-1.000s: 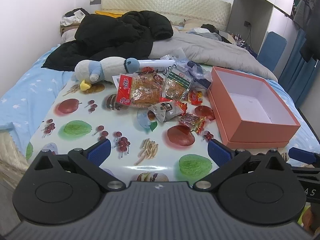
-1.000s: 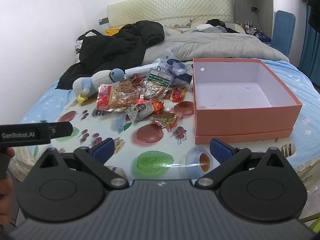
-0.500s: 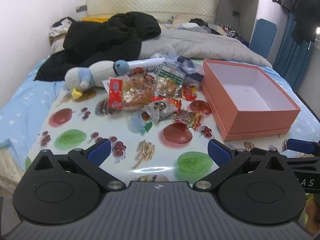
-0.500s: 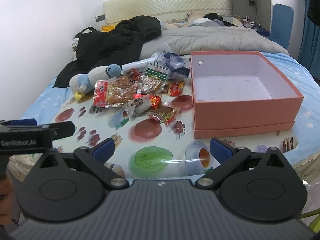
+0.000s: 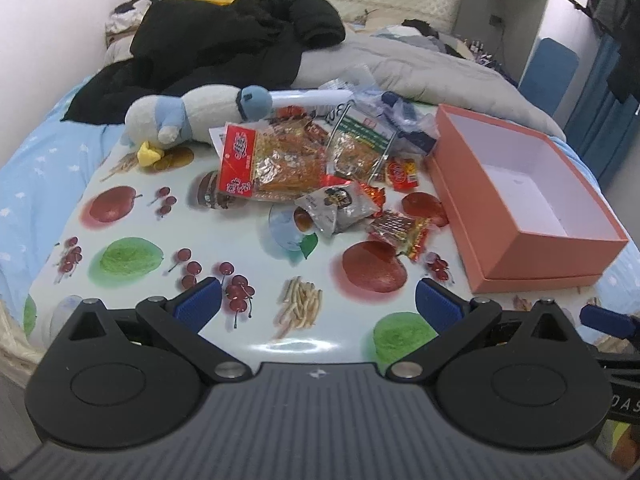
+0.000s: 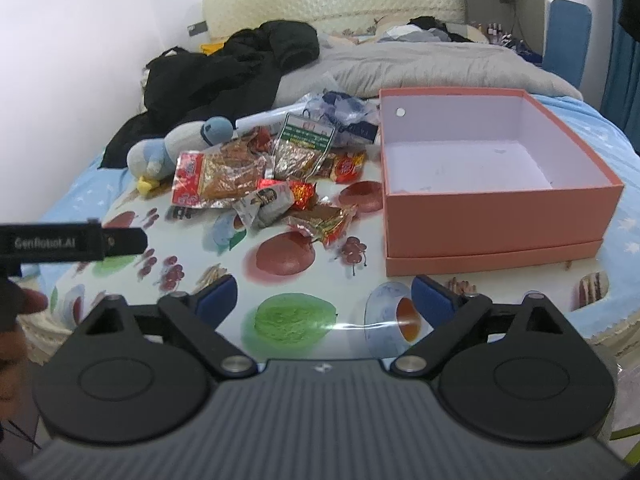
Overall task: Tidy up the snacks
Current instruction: 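Grasp the clear black-label snack pack with the left tool while the right tool approaches the snacks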
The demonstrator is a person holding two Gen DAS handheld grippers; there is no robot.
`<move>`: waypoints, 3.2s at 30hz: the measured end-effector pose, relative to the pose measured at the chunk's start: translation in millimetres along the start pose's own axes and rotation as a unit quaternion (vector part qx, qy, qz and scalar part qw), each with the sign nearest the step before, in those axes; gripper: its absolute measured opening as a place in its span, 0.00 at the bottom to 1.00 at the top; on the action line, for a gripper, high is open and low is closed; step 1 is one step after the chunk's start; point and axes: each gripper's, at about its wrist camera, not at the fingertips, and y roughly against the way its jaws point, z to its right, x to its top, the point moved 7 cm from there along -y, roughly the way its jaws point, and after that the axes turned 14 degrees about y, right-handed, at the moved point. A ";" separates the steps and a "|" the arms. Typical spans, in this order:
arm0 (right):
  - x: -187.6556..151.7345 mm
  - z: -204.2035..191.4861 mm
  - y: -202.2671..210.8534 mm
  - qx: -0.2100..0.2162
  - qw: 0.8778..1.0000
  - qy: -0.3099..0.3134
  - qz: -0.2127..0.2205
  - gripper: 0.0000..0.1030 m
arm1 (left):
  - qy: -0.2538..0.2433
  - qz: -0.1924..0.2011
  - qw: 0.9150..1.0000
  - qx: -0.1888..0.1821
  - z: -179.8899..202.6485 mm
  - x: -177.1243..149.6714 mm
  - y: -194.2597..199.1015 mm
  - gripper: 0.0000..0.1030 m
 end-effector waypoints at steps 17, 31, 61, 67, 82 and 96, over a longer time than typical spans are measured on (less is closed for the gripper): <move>17.0 -36.6 -91.8 0.019 0.990 0.139 0.007 0.68 | 0.053 -0.008 0.997 -0.048 -21.1 39.2 -115.9 1.00; 46.4 -31.3 -193.1 0.035 0.984 0.175 -0.021 0.68 | 0.062 -0.046 0.995 -0.067 -21.7 62.1 -215.7 0.87; 31.8 -16.2 -240.5 0.056 0.981 0.164 -0.088 0.45 | 0.073 -0.096 0.988 -0.092 -8.3 47.6 -250.0 0.38; 20.0 -24.0 -216.5 0.061 0.980 0.167 -0.087 0.39 | 0.071 -0.094 0.990 -0.072 -14.4 36.2 -229.4 0.37; -21.6 -44.9 -148.0 0.078 0.978 0.175 -0.086 0.32 | 0.099 -0.082 0.991 -0.020 -42.9 -12.8 -159.1 0.37; -32.8 -49.0 -123.4 0.111 0.979 0.150 -0.086 0.70 | 0.113 -0.094 0.989 -0.009 -60.9 -24.0 -132.1 0.67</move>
